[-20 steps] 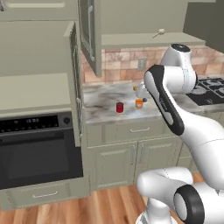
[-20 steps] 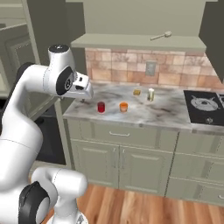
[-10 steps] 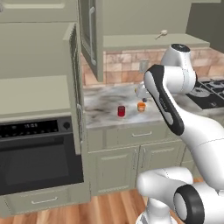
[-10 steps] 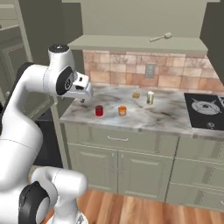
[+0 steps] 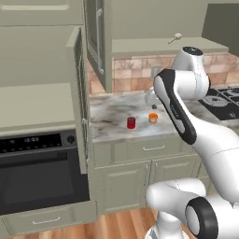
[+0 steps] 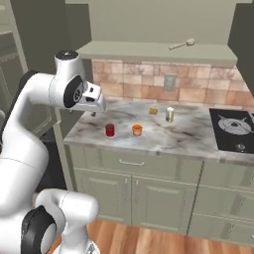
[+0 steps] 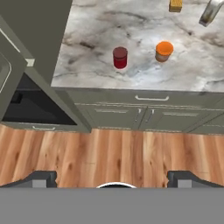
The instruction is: Pick the jam and jam from the counter and place them in the cabinets closest to them.
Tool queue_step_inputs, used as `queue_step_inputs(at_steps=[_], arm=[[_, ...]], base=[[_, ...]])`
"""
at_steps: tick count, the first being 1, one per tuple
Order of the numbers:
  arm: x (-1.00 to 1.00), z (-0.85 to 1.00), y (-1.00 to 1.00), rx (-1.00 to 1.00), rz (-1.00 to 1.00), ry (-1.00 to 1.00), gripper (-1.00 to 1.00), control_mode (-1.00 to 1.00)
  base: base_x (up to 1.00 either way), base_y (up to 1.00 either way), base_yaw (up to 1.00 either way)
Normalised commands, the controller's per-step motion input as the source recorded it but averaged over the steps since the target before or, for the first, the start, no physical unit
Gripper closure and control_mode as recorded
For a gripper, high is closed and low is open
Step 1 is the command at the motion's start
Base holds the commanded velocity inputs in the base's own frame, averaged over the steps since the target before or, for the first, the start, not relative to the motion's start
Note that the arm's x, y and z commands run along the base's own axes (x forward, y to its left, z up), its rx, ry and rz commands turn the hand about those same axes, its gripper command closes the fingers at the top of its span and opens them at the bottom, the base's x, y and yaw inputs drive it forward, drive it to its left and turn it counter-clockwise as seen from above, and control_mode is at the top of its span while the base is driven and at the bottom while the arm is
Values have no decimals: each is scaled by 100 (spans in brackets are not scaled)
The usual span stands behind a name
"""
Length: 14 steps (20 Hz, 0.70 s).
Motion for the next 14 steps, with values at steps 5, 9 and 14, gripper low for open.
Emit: queue_step_inputs(at_steps=[5, 9, 14], arm=[[0, 0, 0, 0, 0, 0, -100, 100], [0, 0, 0, 0, 0, 0, -100, 100], [0, 0, 0, 0, 0, 0, -100, 100]], base=[[38, -9, 0], [39, -9, 0], [39, -9, 0]])
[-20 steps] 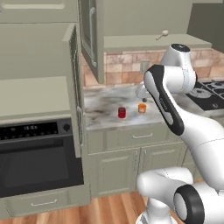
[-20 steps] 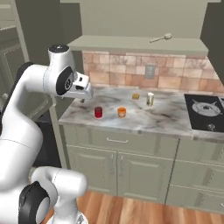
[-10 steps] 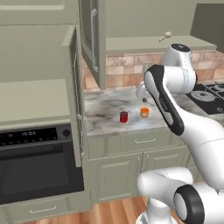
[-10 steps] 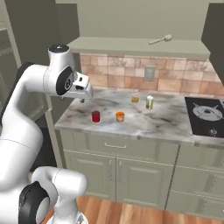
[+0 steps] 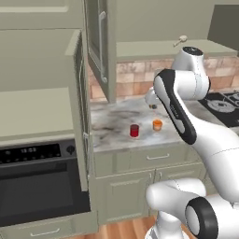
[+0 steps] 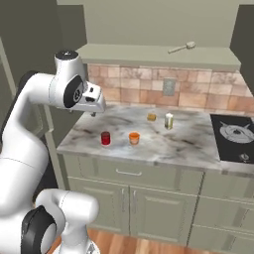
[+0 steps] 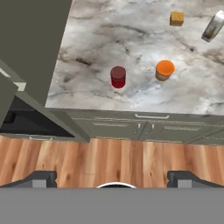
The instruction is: Pick the jam and jam from the counter and place them in the cabinets closest to them.
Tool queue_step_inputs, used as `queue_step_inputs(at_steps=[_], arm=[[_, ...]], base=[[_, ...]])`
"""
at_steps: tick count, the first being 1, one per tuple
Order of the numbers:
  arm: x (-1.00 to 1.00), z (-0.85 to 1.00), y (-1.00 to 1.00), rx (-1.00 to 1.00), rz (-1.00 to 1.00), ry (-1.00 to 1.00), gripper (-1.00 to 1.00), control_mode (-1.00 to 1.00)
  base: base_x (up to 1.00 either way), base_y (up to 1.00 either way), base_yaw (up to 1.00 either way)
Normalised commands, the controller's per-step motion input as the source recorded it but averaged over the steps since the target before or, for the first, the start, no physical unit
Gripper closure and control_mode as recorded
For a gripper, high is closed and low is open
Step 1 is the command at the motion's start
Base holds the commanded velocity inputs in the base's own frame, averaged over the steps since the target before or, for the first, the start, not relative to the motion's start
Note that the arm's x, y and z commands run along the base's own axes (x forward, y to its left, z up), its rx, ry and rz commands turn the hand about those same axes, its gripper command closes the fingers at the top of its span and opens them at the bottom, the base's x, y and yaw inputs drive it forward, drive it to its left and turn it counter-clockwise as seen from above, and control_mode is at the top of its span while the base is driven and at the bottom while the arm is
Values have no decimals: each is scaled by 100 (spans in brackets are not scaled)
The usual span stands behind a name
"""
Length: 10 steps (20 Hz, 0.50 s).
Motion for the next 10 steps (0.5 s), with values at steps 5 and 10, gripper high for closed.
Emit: queue_step_inputs(at_steps=[5, 10], arm=[[0, 0, 0, 0, 0, 0, -100, 100], [0, 0, 0, 0, 0, 0, -100, 100]], base=[[41, -9, 0], [42, -9, 0]])
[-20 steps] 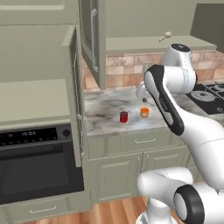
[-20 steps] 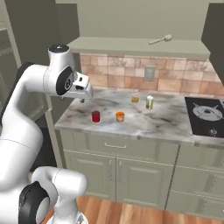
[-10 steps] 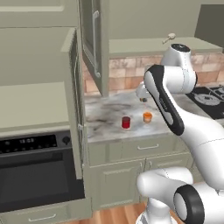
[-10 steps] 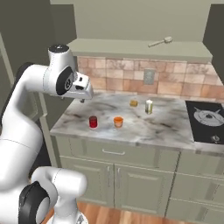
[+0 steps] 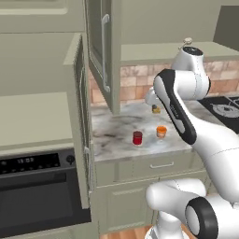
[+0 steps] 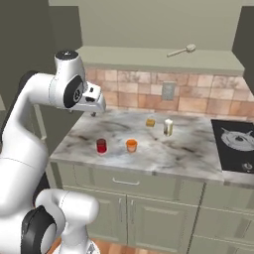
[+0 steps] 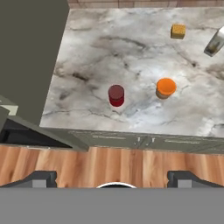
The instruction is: Pick the jam and jam from the counter and place them in the cabinets closest to them.
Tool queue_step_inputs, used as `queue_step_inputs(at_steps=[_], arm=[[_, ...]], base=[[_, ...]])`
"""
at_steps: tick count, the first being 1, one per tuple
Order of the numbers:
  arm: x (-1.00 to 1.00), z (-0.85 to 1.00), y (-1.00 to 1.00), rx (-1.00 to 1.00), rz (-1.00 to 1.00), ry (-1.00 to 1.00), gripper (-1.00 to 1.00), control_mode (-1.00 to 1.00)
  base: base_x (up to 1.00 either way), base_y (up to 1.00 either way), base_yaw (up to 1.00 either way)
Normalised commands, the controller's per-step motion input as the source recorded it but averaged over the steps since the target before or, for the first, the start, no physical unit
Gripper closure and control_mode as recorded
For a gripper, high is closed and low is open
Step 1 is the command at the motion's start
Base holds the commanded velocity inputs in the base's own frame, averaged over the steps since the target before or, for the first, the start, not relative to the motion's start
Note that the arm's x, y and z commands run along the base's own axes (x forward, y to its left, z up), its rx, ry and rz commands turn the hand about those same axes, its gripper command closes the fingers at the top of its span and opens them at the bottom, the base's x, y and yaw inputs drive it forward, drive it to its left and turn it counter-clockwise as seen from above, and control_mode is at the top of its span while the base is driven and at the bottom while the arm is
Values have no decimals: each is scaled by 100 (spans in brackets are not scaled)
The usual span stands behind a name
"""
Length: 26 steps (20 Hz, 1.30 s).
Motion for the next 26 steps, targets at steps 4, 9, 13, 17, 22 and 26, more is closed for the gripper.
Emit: queue_step_inputs(at_steps=[4, 9, 13, 17, 22, 26], arm=[[0, 0, 0, 0, 0, 0, -100, 100], [0, 0, 0, 0, 0, 0, -100, 100], [0, 0, 0, 0, 0, 0, -100, 100], [0, 0, 0, 0, 0, 0, -100, 100], [0, 0, 0, 0, 0, 0, -100, 100], [0, 0, 0, 0, 0, 0, -100, -100]], base=[[42, -8, 0], [40, -8, 0], [36, -7, 0], [20, -3, 0], [2, 0, 0], [0, 0, 0]])
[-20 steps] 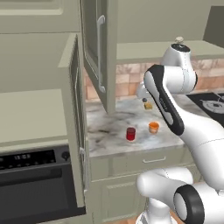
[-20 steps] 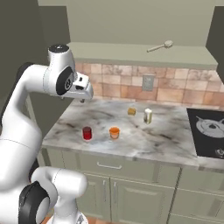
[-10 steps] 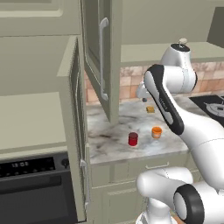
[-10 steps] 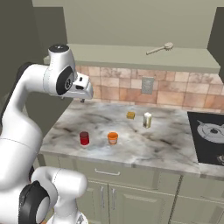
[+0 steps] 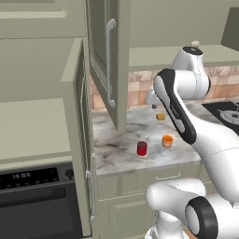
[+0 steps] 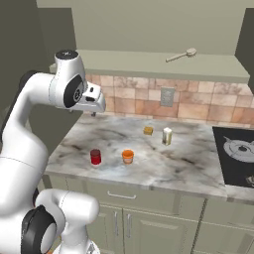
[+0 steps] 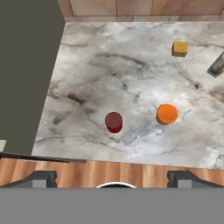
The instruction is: Pick the jam and jam from the counter and place them in the cabinets closest to them.
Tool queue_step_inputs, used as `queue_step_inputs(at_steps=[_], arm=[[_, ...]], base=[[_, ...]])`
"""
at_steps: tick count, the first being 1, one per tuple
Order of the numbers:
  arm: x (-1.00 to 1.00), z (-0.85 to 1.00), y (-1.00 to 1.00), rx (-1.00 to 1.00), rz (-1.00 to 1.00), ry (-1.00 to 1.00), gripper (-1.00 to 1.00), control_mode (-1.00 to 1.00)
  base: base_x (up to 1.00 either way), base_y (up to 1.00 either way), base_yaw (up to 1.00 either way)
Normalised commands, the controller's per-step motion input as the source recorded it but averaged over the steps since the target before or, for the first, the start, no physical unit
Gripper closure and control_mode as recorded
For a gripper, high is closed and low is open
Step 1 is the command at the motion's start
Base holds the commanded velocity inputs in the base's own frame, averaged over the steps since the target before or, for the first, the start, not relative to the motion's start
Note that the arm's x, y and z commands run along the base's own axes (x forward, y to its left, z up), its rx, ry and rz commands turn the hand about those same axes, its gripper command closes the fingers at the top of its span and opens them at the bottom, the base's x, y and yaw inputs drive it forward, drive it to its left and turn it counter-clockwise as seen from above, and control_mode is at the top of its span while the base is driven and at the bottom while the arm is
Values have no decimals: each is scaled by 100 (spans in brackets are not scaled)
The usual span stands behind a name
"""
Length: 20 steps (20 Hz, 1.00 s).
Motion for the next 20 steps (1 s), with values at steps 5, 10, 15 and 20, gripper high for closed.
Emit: queue_step_inputs(at_steps=[5, 10, 15, 20], arm=[[0, 0, 0, 0, 0, 0, -100, -100], [0, -1, 0, 0, 0, 0, -100, -100], [0, -8, 0, 0, 0, 0, -100, -100], [1, -13, 0, 0, 0, 0, -100, -100]], base=[[0, 0, 0], [0, 0, 0], [0, 0, 0], [0, 0, 0]])
